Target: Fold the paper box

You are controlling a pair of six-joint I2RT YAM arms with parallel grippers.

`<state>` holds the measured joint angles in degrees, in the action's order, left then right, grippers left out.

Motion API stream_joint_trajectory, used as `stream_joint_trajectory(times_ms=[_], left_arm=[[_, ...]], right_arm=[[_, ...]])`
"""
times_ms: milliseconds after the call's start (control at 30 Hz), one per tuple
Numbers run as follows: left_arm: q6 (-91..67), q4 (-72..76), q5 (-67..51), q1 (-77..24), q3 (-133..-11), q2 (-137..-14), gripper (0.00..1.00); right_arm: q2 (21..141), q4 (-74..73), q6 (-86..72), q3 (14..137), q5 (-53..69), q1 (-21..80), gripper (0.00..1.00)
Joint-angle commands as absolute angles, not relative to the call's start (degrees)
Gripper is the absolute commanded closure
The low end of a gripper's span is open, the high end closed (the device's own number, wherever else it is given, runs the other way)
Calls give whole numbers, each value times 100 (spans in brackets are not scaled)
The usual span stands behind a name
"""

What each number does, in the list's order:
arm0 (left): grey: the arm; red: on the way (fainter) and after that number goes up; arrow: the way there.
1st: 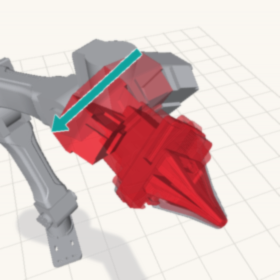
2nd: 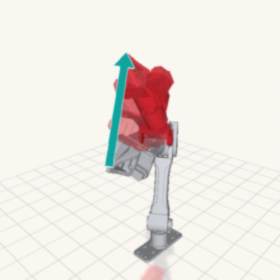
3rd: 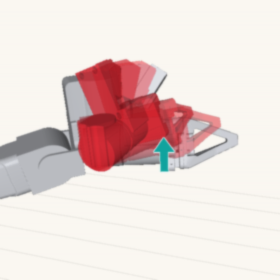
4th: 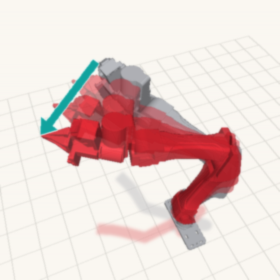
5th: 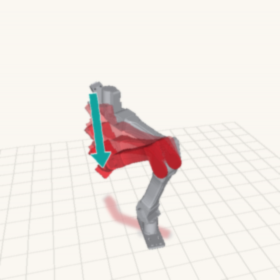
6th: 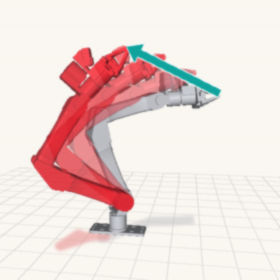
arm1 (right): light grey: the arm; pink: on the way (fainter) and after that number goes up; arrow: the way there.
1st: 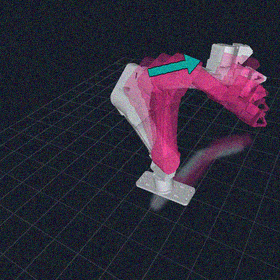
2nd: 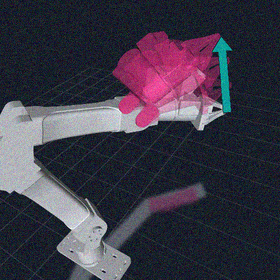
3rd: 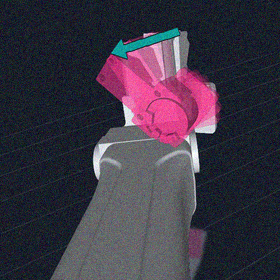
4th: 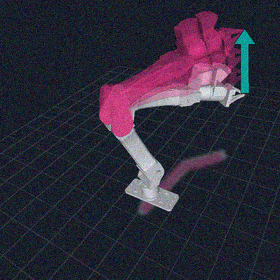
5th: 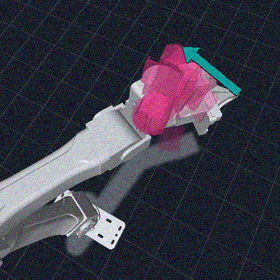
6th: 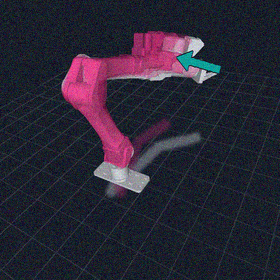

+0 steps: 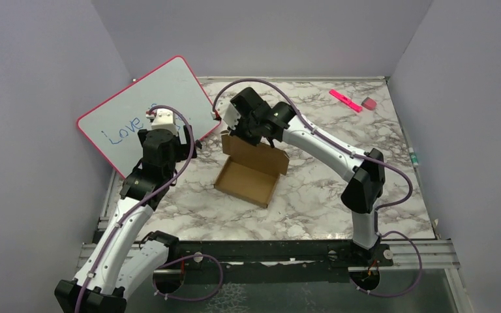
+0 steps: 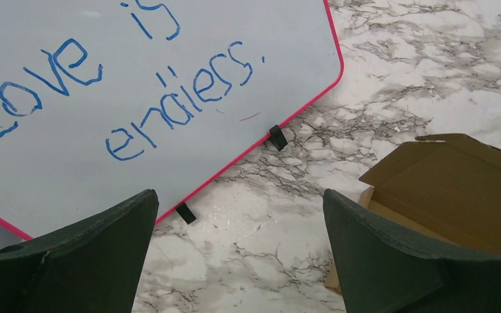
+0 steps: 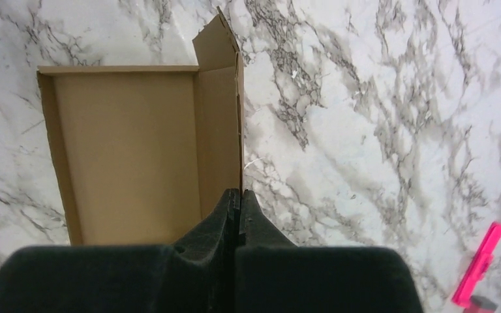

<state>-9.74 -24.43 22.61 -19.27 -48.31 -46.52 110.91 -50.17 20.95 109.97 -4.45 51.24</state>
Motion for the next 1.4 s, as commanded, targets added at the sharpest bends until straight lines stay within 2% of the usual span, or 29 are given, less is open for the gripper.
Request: stream_joint_trajectory(times_ms=[0,200,233,300,400,467,600,767,900,1100,1367], left_arm=[[-897,-2215,1812,-1771,-4781,-4675,3],[-871,-2127,1475,-1652,-4755,-4721,3],[-863,-2125,1450,-1618,-4744,-4746,3],[-845,-2118,1356,-1556,-4736,-4798,3],[-810,-2061,1054,-1465,-4708,-4840,3],[-755,-1993,786,-1438,-4680,-4873,3],[-729,-1893,484,-1424,-4577,-5028,2],[-603,-1886,83,-1424,-4698,-5270,3],[-495,-2000,-354,-1424,-4885,-5485,4],[-332,-2367,-732,-1481,-5403,-6052,9],[179,-2788,-650,-1696,-5857,-6580,10]], right_arm=[[11560,-5244,3131,11617,253,5072,99],[11742,-5442,4277,12015,496,5071,99],[11773,-5559,4383,12110,568,5071,95],[11875,-5836,4403,12408,633,5071,83],[11769,-5837,4084,12460,675,5071,56],[11501,-5535,3726,12151,646,5071,48],[10705,-5009,3049,11084,765,5071,44],[9431,-3961,2688,9310,130,5039,37],[8758,-3561,2632,8438,35,4617,31],[8357,-2998,2813,7579,366,3820,30],[8639,-3072,2993,7554,987,3226,34]])
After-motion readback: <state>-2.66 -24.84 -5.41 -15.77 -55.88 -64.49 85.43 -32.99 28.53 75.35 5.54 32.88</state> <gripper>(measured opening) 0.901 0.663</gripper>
